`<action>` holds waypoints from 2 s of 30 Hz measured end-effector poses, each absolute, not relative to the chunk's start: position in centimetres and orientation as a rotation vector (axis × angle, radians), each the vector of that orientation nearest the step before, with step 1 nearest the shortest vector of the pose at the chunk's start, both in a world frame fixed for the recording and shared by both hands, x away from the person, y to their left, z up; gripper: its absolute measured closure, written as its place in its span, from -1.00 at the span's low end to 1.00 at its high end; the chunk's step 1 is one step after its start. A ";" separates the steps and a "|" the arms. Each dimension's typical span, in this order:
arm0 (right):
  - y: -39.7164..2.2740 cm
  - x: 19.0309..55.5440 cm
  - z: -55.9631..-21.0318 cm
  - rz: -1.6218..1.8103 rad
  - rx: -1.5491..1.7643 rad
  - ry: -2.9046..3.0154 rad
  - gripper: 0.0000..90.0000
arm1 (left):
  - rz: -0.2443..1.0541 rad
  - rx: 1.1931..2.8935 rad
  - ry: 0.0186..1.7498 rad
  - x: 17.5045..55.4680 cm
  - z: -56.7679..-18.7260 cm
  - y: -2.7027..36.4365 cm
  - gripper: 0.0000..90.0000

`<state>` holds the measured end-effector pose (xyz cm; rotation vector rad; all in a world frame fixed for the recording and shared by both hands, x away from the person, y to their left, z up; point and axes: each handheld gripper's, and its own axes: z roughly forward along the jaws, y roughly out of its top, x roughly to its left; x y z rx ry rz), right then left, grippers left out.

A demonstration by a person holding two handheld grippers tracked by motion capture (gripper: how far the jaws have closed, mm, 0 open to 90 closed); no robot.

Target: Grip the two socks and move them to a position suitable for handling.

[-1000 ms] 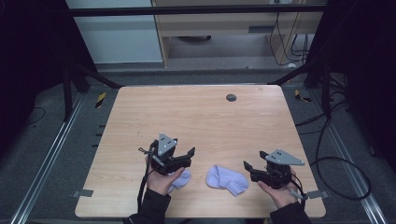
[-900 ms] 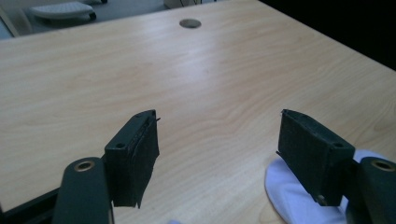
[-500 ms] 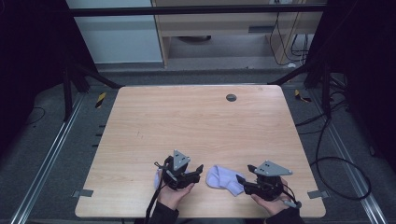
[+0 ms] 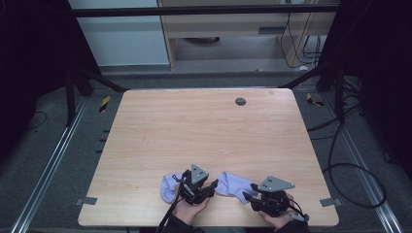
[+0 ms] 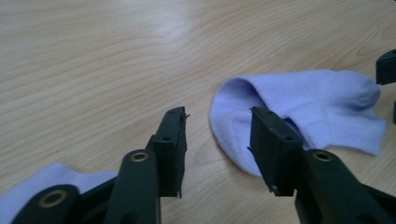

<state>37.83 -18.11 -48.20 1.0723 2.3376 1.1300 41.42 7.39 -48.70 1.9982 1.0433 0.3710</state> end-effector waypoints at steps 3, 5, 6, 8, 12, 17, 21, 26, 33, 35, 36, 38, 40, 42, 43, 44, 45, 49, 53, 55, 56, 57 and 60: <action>-17.8 37.8 -48.6 1.123 1.061 2.366 0.32 | 0.350 2.010 1.044 41.4 -49.1 7.0 0.37; -17.6 37.8 -48.9 1.109 1.052 2.394 0.35 | 0.350 2.024 1.039 41.4 -49.5 6.6 0.41; -17.5 37.8 -49.0 1.098 1.047 2.404 0.36 | 0.355 2.028 1.041 41.4 -49.5 6.5 0.43; -17.5 37.9 -49.1 1.096 1.040 2.414 0.38 | 0.357 2.035 1.039 41.4 -49.7 6.3 0.46; -17.4 37.8 -49.4 1.087 1.044 2.436 0.46 | 0.355 2.055 1.040 41.5 -50.2 5.8 0.54; -17.2 37.9 -49.6 1.064 1.038 2.479 0.63 | 0.363 2.059 1.036 41.4 -50.4 5.5 0.71; -17.2 38.0 -49.6 1.056 1.047 2.503 0.84 | 0.355 2.055 1.041 41.5 -50.5 5.4 0.85; -16.9 38.0 -49.4 1.049 1.042 2.531 0.94 | 0.350 2.054 1.038 41.5 -50.5 5.4 0.92; -17.9 38.2 -47.6 1.263 1.076 2.397 0.94 | 0.340 2.055 1.029 41.6 -50.5 5.5 0.93; -18.3 38.6 -47.0 1.299 1.098 2.324 0.94 | 0.338 2.056 1.029 41.6 -50.5 5.5 0.93; -18.5 38.7 -46.9 1.308 1.108 2.299 0.94 | 0.338 2.054 1.029 41.6 -50.5 5.5 0.93; -19.0 39.8 -46.6 1.320 1.164 2.206 0.93 | 0.337 2.056 1.028 41.7 -50.5 5.5 0.93; -19.1 40.0 -46.6 1.321 1.178 2.191 0.93 | 0.336 2.058 1.026 41.7 -50.5 5.5 0.93; -19.4 40.8 -46.7 1.300 1.209 2.156 0.93 | 0.335 2.060 1.026 41.7 -50.5 5.5 0.93; -19.5 41.2 -46.8 1.290 1.219 2.143 0.93 | 0.335 2.060 1.026 41.7 -50.5 5.5 0.93; -19.6 41.6 -46.9 1.277 1.238 2.132 0.93 | 0.334 2.059 1.027 41.7 -50.5 5.5 0.93; -19.7 41.9 -46.9 1.269 1.249 2.124 0.93 | 0.333 2.057 1.029 41.7 -50.5 5.5 0.93; -20.2 43.7 -47.5 1.206 1.304 2.109 0.92 | 0.334 2.057 1.035 41.7 -50.5 5.5 0.92; -20.3 44.7 -47.9 1.121 1.319 2.103 0.77 | 0.343 2.051 1.043 41.7 -50.5 5.5 0.86; -20.6 44.9 -47.9 1.084 1.309 2.087 0.63 | 0.334 2.036 1.054 41.7 -50.4 5.7 0.72; -20.8 44.9 -47.8 1.083 1.302 2.077 0.55 | 0.330 2.028 1.056 41.7 -50.3 5.8 0.64; -21.0 44.9 -47.7 1.089 1.301 2.073 0.49 | 0.336 2.019 1.059 41.7 -50.1 5.9 0.59; -21.7 44.7 -47.4 1.104 1.293 2.071 0.39 | 0.352 2.005 1.058 41.5 -49.7 6.3 0.51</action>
